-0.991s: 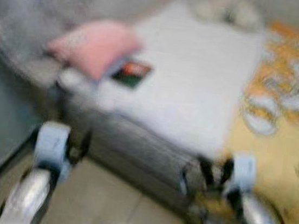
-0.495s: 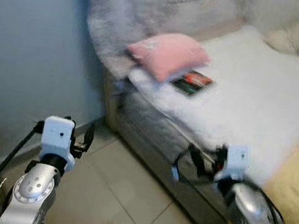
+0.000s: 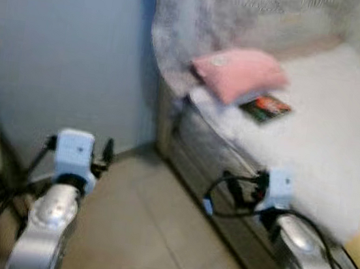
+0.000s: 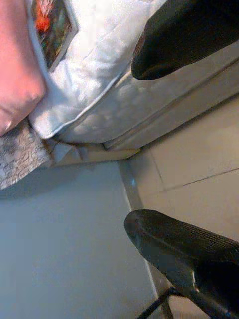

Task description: Clean up the room

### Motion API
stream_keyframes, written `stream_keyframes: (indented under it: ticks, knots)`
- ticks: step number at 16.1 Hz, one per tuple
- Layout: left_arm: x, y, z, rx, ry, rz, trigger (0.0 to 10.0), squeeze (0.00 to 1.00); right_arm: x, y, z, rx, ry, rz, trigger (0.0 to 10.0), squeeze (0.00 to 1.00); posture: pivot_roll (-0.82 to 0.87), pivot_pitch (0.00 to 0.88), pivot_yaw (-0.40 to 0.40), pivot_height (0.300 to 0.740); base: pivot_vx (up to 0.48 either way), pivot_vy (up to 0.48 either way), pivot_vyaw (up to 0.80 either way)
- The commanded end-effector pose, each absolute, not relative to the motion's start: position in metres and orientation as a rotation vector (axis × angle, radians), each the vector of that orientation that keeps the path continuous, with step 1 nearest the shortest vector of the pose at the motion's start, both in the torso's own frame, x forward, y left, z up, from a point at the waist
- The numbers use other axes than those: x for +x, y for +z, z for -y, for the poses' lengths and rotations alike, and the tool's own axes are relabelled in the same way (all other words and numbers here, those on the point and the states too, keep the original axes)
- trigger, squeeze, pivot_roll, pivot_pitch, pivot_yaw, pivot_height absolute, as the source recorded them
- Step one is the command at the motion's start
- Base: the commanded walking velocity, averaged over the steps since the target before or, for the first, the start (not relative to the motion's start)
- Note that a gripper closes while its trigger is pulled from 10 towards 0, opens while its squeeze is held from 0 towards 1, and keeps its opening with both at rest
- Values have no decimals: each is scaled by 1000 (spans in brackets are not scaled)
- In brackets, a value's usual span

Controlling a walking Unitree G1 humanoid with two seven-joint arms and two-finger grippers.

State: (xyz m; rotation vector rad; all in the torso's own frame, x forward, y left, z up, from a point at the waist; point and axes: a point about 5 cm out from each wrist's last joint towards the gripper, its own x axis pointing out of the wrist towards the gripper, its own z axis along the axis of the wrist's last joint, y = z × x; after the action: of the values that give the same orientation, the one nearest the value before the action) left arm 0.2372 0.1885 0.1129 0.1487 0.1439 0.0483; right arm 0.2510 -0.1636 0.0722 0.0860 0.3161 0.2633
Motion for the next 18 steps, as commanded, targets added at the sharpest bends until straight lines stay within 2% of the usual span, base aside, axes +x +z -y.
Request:
stream_keyframes:
  ticks: [1, 6, 15, 16, 17, 18]
  knots:
    - [240, 112, -192, 171, 70, -160, 10000, 0, 256, 78, 159, 81, 278, -292, 10000, 0, -67, 0, 5, 740, 0, 0, 663]
    - [242, 121, -194, 198, 88, -97, 10000, 0, 261, 75, 154, 83, 304, -299, 10000, 0, -46, 0, 1, 740, 0, 0, 663]
    - [243, 111, -193, 192, 75, -128, 10000, 0, 268, 71, 153, 66, 293, -296, 10000, 0, -36, 0, 1, 740, 0, 0, 663]
    - [231, 115, -196, 210, 11, -63, 10000, 0, 264, 74, 158, -50, 298, -279, 10000, 0, -36, 0, -9, 740, 0, 0, 0]
    - [214, 114, -202, 225, -26, -56, 10000, 0, 254, 79, 166, -55, 286, -267, 10000, 0, -31, 0, -9, 740, 0, 0, 0]
    - [197, 109, -204, 94, -14, -79, 10000, 0, 240, 81, 174, -47, 286, -243, 10000, 0, -33, 0, -12, 740, 0, 0, 0]
